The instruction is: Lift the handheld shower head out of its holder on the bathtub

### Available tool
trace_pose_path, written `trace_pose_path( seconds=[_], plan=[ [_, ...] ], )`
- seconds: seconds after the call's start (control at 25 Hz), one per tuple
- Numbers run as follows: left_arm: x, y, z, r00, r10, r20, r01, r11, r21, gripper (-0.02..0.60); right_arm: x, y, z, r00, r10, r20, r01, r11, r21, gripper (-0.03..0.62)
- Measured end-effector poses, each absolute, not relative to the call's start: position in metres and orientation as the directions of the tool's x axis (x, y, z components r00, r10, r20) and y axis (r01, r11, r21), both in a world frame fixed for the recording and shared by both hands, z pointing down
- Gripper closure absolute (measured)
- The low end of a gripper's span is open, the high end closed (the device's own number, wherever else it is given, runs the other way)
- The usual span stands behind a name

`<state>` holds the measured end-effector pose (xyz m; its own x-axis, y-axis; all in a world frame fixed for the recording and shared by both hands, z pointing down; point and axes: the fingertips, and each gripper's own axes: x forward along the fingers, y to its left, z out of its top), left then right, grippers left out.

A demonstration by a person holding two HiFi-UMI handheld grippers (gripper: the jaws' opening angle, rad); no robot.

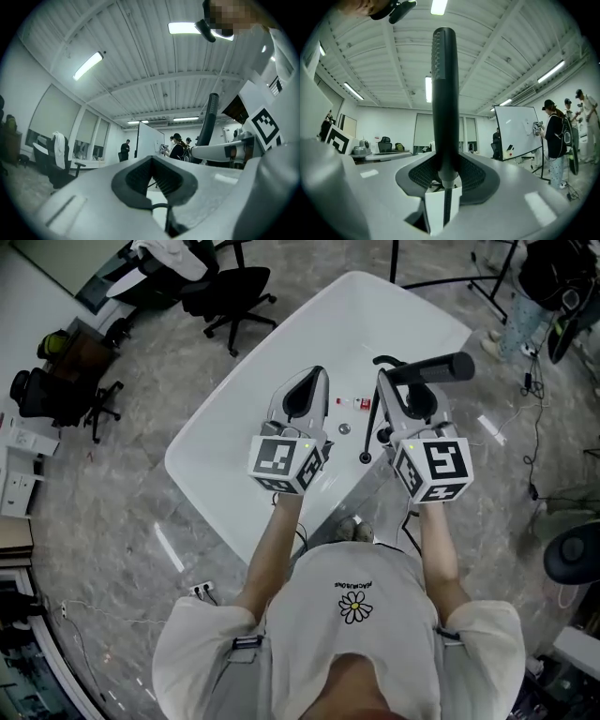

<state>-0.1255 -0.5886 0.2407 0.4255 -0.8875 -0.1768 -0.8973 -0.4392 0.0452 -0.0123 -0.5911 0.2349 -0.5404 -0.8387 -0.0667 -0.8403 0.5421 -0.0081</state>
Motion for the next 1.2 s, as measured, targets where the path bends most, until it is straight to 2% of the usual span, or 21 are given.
trace_pose_path(
  seconds=[0.2,0.48,1.2],
  plan=[
    [-0.123,-0.578,0.202,0.42,-0.875,-0.239,-0.902,-0.432,-0.003,0.581,-0.006,-0.573,0.197,-0.523,-0.844,-0.121,-0.851,0.524,0.021,0.441],
    [-0.123,-0.569,0.181,0.437,-0.852,-0.288,-0.894,-0.446,-0.038,0.581,-0.008,-0.565,0.191,-0.523,-0.841,-0.139,-0.85,0.526,0.02,0.441],
    [-0.111,-0.557,0.175,0.423,-0.853,-0.306,-0.902,-0.43,-0.049,0.581,-0.004,-0.552,0.192,-0.53,-0.838,-0.129,-0.848,0.523,0.081,0.441]
  ],
)
